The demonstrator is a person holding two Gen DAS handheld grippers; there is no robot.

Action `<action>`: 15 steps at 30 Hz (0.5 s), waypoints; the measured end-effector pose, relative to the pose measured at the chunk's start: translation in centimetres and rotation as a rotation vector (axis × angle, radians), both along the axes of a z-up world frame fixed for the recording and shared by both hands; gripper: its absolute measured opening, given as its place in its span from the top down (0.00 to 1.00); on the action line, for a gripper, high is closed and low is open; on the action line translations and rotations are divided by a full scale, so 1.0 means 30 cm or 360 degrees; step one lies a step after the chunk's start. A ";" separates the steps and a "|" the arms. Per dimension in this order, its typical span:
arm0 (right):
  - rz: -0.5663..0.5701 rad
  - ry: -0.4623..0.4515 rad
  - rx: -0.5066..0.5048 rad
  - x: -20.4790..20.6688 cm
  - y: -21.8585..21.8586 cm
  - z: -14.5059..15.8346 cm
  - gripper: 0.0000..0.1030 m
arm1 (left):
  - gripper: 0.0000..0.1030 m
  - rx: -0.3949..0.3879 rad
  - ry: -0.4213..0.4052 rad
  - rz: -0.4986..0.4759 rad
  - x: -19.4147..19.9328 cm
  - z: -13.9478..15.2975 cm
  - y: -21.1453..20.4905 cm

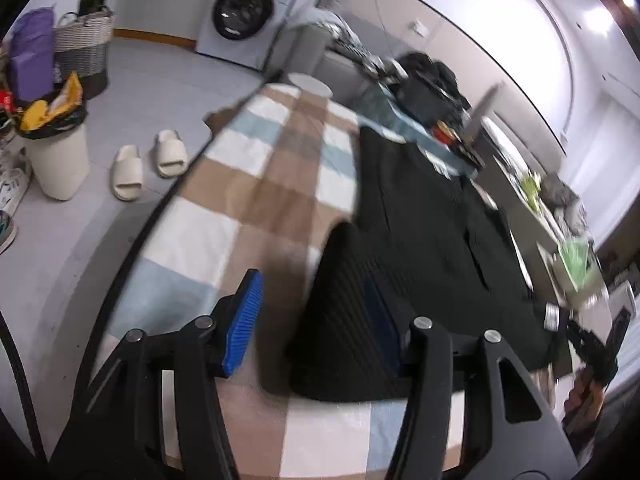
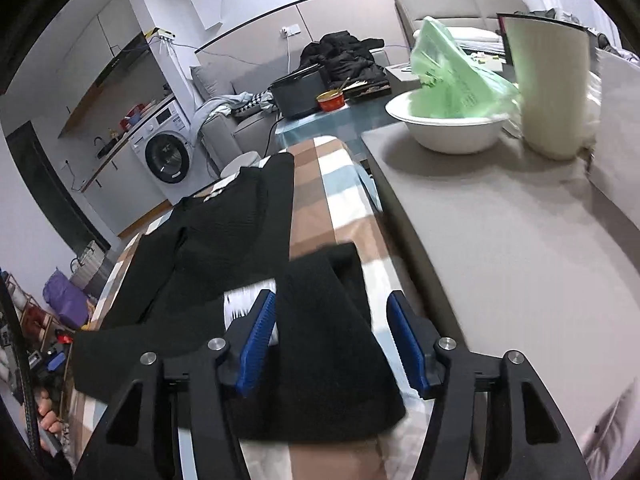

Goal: Fold small clothes
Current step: 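Lay the folded hem onto the shirt body and open both grippers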

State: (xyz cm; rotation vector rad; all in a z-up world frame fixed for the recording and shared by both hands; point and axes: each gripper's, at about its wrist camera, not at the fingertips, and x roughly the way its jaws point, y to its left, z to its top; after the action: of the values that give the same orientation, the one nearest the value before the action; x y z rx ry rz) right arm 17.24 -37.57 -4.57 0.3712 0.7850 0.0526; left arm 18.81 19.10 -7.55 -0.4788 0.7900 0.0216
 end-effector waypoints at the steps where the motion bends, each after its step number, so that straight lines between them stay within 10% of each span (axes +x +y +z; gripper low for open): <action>1: 0.0018 0.0017 0.0016 -0.005 -0.005 -0.007 0.36 | 0.51 0.0000 0.0014 -0.0018 -0.005 -0.012 -0.019; 15: 0.0325 0.0213 -0.0257 0.143 0.154 -0.102 0.34 | 0.52 -0.0074 0.0105 -0.0125 0.126 -0.126 -0.128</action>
State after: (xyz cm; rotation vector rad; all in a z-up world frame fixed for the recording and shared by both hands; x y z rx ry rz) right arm 21.51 -32.95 -7.63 0.1418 0.9510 0.1558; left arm 22.58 15.27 -11.34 -0.4923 0.8750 -0.0543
